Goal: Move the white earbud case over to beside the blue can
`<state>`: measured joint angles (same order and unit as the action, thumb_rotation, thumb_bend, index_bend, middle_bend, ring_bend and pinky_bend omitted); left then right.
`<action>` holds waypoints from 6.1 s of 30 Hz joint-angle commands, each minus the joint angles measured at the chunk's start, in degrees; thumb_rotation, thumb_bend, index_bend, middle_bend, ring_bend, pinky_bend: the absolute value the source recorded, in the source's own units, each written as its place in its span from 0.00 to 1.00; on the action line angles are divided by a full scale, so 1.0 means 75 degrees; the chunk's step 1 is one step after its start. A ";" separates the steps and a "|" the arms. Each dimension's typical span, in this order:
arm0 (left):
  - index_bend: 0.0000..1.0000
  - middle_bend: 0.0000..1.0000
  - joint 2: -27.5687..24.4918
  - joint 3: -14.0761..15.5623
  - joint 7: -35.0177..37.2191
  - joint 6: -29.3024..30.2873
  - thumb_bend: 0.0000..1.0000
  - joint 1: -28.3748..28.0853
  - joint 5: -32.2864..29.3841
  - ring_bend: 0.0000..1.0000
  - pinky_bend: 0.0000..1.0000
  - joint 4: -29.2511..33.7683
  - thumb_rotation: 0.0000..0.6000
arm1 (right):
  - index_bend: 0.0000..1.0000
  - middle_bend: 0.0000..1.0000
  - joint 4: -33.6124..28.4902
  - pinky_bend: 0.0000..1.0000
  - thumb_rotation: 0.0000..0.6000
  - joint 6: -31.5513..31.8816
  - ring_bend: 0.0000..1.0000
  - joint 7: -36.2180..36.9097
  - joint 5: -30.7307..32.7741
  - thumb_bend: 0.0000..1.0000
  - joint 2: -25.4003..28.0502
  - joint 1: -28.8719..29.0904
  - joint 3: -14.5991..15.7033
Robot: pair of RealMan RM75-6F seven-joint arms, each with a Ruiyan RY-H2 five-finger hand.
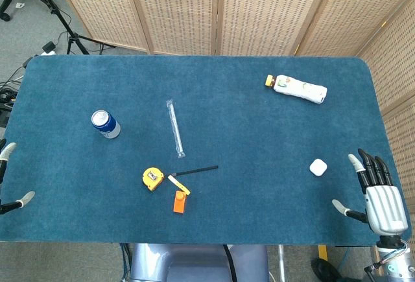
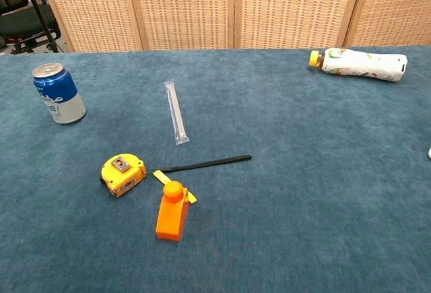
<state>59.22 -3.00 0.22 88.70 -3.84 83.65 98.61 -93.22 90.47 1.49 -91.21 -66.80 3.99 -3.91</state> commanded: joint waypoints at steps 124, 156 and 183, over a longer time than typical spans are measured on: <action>0.00 0.00 -0.0223 -0.0196 0.1064 -0.1708 0.00 -0.0625 -0.0717 0.00 0.00 -0.0306 1.00 | 0.00 0.00 0.1645 0.05 1.00 -0.4693 0.00 -0.4628 0.4315 0.00 -0.3957 0.5764 -0.2081; 0.00 0.00 0.0739 -0.1140 -0.1206 -0.3837 0.00 -0.3403 -0.0151 0.00 0.00 0.1115 1.00 | 0.00 0.00 0.1406 0.00 1.00 0.0377 0.00 0.0468 0.0876 0.00 -0.0277 0.0680 0.0430; 0.11 0.00 0.7256 -0.2618 -0.3873 -0.5930 0.00 -0.8066 -0.5170 0.00 0.00 -0.4767 1.00 | 0.00 0.00 0.1482 0.00 1.00 -0.0195 0.00 0.2218 0.1218 0.00 0.0391 0.0451 -0.0181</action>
<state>110.91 -21.68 -29.91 45.90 -62.04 46.30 65.98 -82.13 89.02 18.11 -82.08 -63.89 7.39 -5.25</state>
